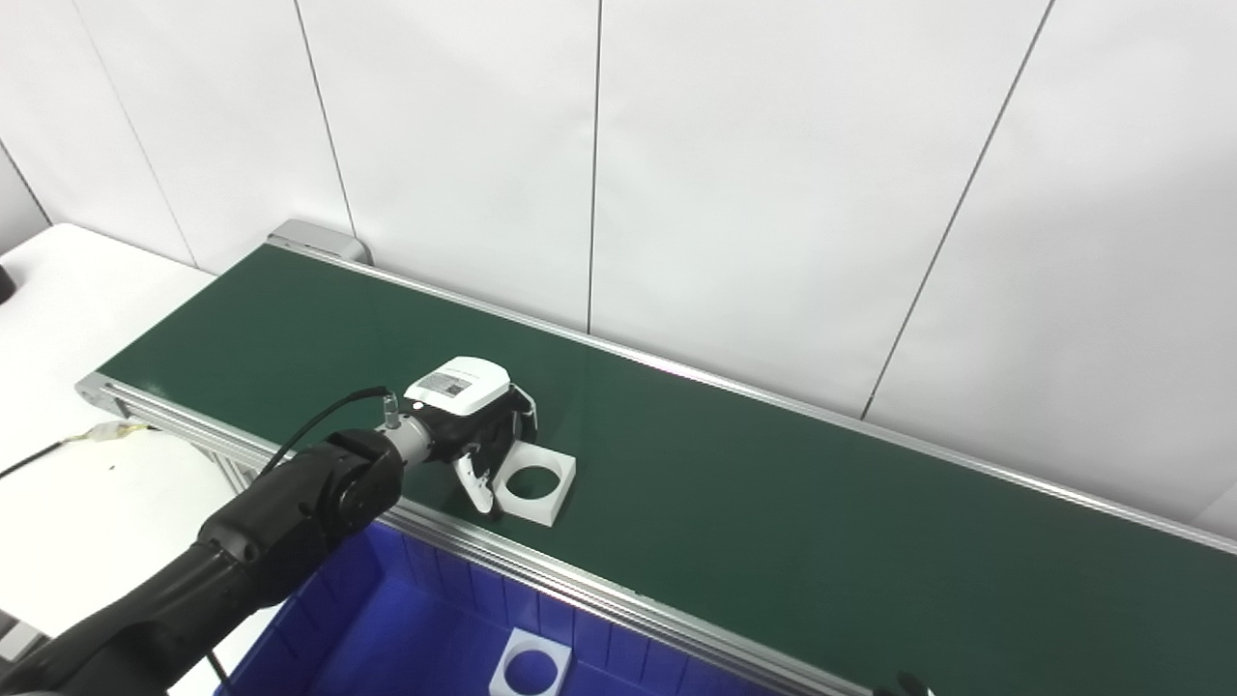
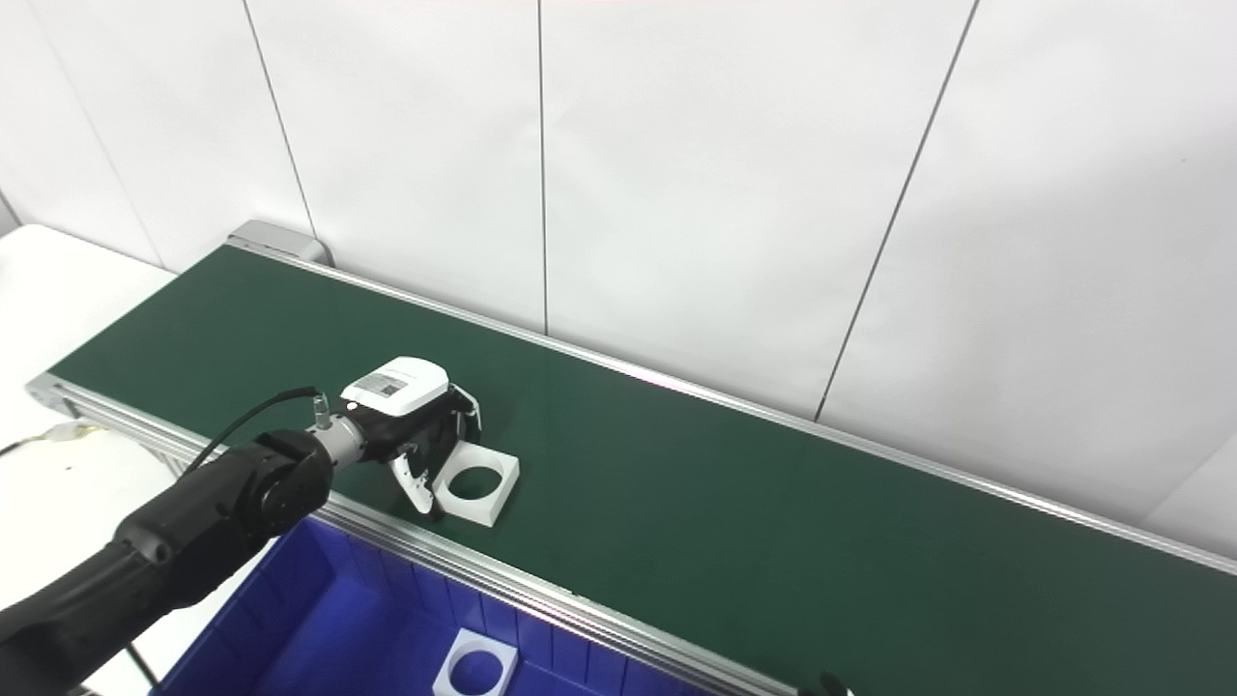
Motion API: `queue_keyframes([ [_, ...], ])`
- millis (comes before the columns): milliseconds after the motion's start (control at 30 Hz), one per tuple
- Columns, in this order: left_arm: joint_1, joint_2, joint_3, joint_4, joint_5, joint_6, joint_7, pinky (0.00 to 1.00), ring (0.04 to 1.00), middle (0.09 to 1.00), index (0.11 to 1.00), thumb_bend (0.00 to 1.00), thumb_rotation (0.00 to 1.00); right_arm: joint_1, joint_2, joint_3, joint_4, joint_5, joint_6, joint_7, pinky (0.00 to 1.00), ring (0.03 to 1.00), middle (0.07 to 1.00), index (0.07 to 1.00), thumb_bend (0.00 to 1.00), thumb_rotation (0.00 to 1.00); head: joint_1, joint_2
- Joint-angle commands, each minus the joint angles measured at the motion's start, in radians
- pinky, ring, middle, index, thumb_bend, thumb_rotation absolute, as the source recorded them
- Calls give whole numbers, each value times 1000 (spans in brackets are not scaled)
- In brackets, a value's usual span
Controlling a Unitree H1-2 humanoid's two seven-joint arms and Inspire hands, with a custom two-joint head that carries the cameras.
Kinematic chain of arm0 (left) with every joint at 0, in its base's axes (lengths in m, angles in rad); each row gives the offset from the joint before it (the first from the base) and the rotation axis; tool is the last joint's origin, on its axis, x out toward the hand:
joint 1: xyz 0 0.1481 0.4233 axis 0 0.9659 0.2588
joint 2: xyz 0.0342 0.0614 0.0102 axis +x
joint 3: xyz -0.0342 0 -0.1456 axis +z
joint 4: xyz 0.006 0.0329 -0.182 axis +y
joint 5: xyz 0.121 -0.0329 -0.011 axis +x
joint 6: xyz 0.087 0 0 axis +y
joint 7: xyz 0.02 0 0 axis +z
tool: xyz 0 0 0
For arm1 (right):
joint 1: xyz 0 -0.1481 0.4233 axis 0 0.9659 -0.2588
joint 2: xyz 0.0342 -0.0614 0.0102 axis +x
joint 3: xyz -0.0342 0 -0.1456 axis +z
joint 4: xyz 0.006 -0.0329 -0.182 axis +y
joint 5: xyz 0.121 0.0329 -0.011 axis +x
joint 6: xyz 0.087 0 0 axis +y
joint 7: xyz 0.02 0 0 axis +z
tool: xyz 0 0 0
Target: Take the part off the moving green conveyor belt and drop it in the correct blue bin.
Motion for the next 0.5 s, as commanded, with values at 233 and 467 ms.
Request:
queue_keyframes([
  [233, 42, 11, 46, -134, -38, 15, -21, 628, 519, 474, 504, 523, 0, -1, 2, -4, -36, 11, -45, 3, 755, 827, 854, 932, 685, 603, -9, 10],
  [467, 106, 7, 136, -389, -94, 77, -83, 647, 534, 476, 501, 523, 0, 1, -7, -6, -43, 15, -41, 10, 752, 824, 856, 933, 684, 605, -7, 19],
])
